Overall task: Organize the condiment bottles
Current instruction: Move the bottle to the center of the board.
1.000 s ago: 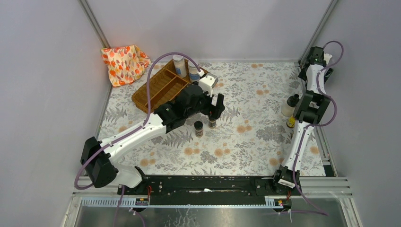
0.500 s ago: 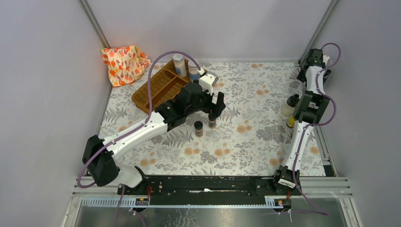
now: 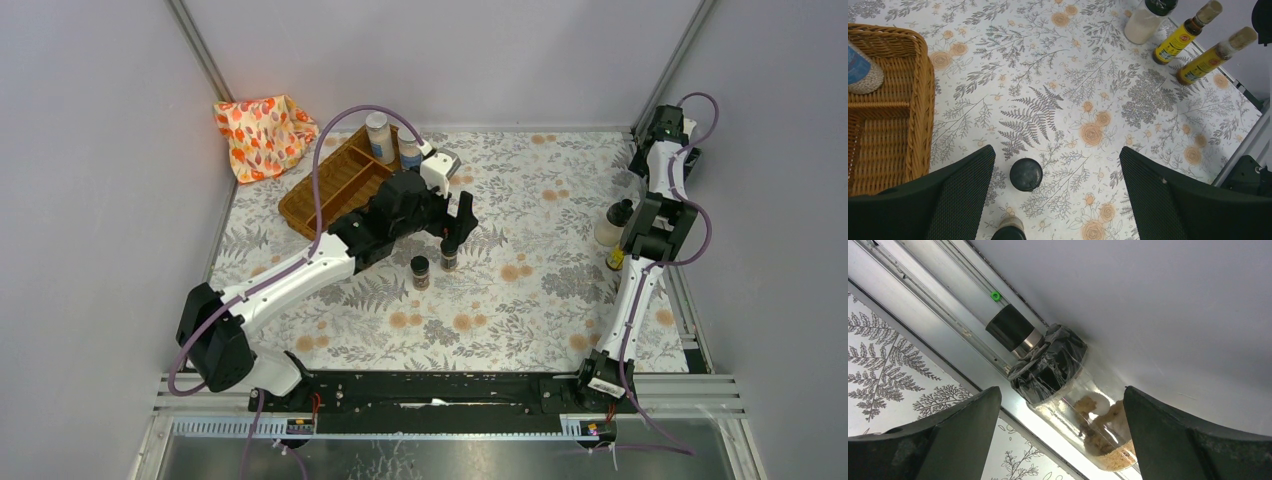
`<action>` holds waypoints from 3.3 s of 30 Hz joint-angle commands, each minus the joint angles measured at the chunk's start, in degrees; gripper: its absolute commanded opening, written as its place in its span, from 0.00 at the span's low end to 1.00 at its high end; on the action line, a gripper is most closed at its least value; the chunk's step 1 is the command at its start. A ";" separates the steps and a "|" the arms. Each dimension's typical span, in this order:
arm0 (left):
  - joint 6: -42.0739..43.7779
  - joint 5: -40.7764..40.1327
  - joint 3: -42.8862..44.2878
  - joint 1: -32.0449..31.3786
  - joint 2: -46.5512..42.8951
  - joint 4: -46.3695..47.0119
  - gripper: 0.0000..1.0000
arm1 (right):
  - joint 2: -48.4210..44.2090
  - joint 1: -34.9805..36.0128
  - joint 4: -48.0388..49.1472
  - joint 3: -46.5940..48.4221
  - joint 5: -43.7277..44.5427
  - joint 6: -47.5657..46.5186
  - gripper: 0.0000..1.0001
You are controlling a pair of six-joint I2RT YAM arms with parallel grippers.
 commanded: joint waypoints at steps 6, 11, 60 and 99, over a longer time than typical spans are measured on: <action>0.47 2.17 0.33 1.16 1.24 3.32 0.99 | 2.92 -2.16 -0.45 -0.16 0.33 -1.15 0.98; 0.38 2.90 0.73 1.70 1.79 3.48 0.99 | 3.29 -2.16 -0.19 -0.76 0.88 -1.79 0.96; -1.90 4.64 1.10 2.68 0.01 2.57 0.99 | 0.56 3.12 -2.88 -3.32 -6.87 2.38 0.00; -5.97 4.07 1.22 2.64 -8.03 -4.88 0.99 | -10.86 19.36 -3.51 -9.96 -8.61 0.08 0.00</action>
